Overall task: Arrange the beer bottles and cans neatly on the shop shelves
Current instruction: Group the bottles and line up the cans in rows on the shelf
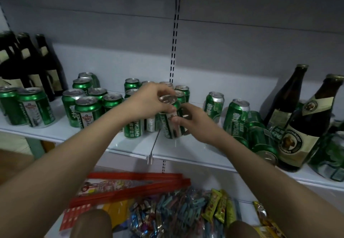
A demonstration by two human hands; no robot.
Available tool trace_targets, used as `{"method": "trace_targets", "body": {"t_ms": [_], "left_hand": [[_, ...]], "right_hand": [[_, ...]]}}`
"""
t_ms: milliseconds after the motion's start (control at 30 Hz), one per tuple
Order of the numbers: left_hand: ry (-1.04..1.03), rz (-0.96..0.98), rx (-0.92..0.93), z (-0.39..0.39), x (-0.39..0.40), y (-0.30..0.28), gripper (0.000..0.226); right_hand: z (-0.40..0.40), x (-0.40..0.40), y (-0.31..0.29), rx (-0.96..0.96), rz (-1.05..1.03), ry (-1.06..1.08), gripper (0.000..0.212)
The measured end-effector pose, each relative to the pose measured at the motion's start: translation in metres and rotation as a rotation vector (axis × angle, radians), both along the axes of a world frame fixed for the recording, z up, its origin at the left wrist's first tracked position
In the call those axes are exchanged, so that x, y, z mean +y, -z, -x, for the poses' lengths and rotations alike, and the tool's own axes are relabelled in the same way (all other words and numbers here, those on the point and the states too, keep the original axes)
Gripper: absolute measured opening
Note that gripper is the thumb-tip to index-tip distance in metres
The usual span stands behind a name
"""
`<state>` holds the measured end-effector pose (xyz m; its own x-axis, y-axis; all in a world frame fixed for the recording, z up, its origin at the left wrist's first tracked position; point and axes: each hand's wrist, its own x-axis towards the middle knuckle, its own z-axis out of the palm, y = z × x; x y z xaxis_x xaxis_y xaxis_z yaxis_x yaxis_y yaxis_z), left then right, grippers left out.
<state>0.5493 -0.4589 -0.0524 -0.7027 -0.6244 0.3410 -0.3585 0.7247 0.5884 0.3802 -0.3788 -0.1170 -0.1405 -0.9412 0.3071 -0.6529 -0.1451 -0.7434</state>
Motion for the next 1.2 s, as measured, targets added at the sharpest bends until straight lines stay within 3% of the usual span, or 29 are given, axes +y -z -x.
{"method": "trace_targets", "body": {"t_ms": [367,567,767,1000,1200], "left_hand": [[-0.092,0.124,-0.234,-0.031,-0.003,0.013,0.042],[-0.139,0.177,-0.237,-0.032,-0.001,0.022,0.046],[-0.136,0.231,-0.207,-0.018,0.008,0.024,0.056],[-0.029,0.211,0.017,0.019,0.031,0.032,0.037],[0.085,0.096,0.096,0.068,0.060,0.049,0.033]], "right_hand": [[-0.055,-0.023,0.039,-0.270,-0.042,-0.046,0.033],[-0.058,-0.022,0.037,-0.250,-0.079,-0.077,0.039],[-0.037,-0.007,0.018,-0.132,-0.144,-0.037,0.070],[0.014,0.029,-0.024,-0.037,-0.009,0.082,0.021],[0.068,0.069,-0.046,0.133,0.000,0.258,0.008]]}}
